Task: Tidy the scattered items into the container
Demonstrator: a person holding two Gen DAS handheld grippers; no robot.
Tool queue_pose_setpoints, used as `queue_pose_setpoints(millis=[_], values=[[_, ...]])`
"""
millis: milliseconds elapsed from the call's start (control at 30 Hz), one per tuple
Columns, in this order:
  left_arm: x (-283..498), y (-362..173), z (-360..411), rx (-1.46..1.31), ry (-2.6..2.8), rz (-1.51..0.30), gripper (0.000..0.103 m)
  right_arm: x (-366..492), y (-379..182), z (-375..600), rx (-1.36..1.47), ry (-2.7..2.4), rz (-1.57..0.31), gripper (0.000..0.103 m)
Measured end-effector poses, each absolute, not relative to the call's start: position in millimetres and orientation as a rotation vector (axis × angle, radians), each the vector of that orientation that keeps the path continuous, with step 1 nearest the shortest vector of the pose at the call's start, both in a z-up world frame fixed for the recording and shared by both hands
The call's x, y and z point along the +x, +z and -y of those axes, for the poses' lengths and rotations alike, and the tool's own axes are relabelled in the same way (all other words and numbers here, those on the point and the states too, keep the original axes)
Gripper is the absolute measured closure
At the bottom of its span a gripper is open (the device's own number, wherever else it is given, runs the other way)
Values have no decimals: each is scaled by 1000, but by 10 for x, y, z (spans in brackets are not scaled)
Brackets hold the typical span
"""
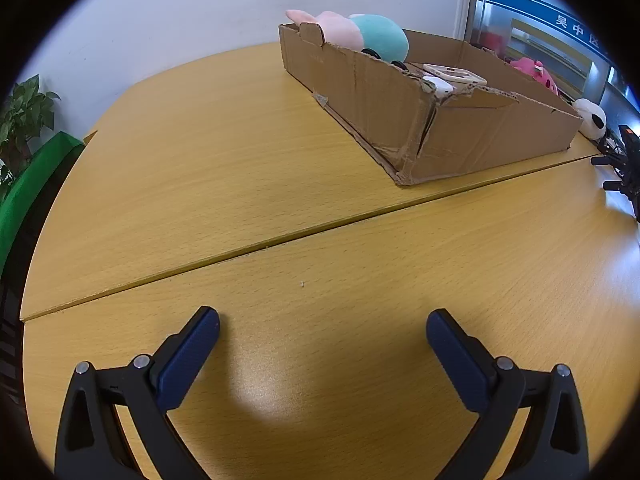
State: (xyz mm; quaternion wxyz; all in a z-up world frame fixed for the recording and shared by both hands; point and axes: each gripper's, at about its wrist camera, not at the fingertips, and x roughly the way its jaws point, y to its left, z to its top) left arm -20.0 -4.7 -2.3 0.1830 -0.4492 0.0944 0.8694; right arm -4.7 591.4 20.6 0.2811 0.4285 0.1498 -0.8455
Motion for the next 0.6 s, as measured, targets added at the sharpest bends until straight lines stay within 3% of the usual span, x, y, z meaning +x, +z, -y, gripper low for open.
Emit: queue_pose_setpoints(millis=[600], values=[[-307,20,-26,-1249,2397,-341,0,-43,204,-5913,1148,-2264,-402,0]])
